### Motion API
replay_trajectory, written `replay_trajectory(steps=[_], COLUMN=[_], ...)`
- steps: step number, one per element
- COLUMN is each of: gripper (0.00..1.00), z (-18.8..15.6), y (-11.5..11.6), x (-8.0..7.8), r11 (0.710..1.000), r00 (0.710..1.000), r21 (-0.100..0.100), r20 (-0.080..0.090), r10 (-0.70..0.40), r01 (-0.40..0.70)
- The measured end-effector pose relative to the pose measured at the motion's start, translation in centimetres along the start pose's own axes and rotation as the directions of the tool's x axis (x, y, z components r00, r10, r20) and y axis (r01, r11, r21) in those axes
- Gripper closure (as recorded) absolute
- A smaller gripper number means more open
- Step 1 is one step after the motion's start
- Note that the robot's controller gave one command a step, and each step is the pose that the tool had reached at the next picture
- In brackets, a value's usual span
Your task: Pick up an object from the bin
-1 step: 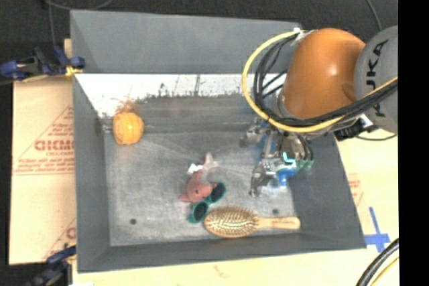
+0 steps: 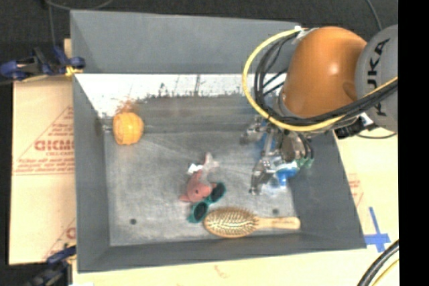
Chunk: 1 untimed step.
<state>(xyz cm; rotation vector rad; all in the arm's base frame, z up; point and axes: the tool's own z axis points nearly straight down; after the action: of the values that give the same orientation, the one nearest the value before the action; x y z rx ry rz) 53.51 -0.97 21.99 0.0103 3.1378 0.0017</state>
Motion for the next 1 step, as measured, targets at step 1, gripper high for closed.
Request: replay_trajectory(steps=[1], gripper=[0.00], z=[3.90], y=[1.10], x=[0.54], r11=[0.996], r00=[0.996], r21=[0.003], r20=[0.004], r10=[-0.092], r01=[0.092])
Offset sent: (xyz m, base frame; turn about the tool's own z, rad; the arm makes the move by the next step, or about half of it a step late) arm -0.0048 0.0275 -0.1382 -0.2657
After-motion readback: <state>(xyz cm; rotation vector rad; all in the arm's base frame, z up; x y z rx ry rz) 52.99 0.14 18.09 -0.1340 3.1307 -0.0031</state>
